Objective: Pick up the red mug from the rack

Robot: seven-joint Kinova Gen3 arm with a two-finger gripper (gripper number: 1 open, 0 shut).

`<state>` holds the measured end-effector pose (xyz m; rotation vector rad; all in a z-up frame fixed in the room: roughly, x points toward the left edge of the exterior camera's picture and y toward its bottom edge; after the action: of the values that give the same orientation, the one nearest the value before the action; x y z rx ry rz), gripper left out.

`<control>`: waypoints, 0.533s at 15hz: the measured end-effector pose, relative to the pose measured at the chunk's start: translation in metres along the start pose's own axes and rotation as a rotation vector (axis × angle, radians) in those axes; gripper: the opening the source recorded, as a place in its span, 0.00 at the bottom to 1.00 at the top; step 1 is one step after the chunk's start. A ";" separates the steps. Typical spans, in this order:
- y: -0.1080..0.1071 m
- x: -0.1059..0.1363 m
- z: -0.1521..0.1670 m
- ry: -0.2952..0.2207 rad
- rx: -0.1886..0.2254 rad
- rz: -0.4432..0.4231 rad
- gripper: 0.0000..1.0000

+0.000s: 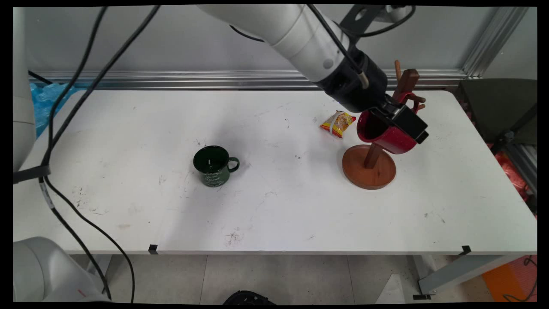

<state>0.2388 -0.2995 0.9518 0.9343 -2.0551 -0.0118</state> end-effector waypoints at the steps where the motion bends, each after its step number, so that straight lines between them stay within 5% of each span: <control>1: -0.001 0.000 0.004 0.000 0.000 -0.008 1.00; 8: -0.009 0.001 0.024 0.000 0.002 -0.044 1.00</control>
<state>0.2271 -0.3145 0.9347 0.9811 -2.0340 -0.0330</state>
